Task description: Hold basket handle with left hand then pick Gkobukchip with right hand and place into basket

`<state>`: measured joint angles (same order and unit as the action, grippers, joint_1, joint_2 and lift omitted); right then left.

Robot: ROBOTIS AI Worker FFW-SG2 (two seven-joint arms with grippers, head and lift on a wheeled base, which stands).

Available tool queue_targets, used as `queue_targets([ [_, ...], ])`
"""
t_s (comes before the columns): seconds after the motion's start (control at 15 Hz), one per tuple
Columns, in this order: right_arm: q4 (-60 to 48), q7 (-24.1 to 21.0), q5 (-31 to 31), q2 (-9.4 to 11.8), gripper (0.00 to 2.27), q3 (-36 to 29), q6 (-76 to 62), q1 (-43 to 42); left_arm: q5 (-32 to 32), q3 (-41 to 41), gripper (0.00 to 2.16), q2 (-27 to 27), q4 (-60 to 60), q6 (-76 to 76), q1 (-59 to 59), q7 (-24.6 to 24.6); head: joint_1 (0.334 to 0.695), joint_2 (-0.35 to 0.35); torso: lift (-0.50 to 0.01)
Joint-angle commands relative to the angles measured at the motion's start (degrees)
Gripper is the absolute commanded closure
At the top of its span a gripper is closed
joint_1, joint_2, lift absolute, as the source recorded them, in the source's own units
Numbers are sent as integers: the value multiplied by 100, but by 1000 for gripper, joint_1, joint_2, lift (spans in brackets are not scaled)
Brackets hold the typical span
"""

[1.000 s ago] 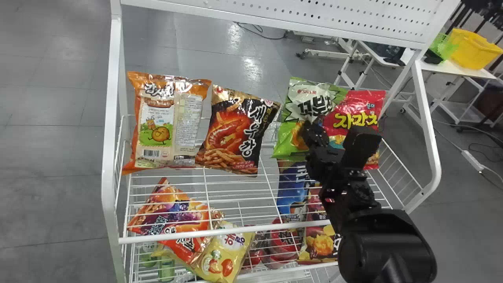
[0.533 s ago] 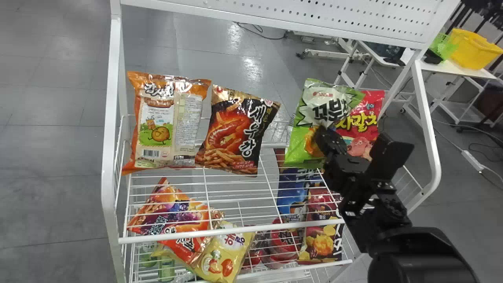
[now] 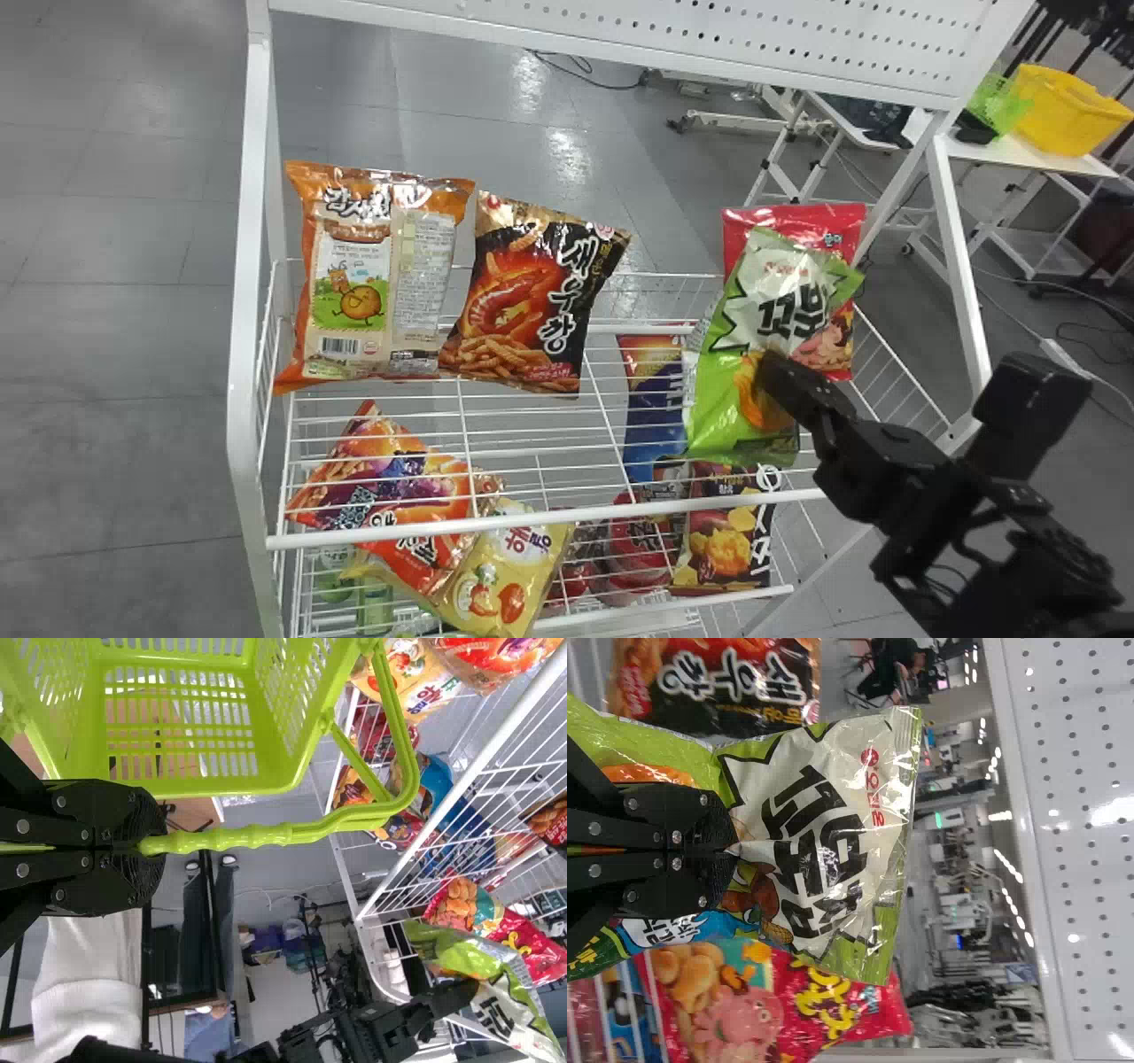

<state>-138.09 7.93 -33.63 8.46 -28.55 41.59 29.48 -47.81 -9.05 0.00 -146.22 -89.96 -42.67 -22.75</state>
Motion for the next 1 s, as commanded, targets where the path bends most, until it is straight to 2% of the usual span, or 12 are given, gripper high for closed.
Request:
queue_targets([
  [0.0,-350,262,-575,-151,1892,-423,1146,216,17,44,1717,-15,-3,-7,5,-1,695,-350,-32],
  [0.27,-807,543,-1005,-178,1895,-590,3308,286,9,44,1717,-15,76,-7,22,-10,695,-350,-32],
  [0.53,-966,693,-1462,-143,1895,-722,4661,295,35,35,1717,-15,155,-7,66,-28,695,-350,-32],
  [0.93,-957,947,-1787,-11,1892,-572,4849,436,114,149,1717,-15,269,-7,163,-37,695,-350,-32],
])
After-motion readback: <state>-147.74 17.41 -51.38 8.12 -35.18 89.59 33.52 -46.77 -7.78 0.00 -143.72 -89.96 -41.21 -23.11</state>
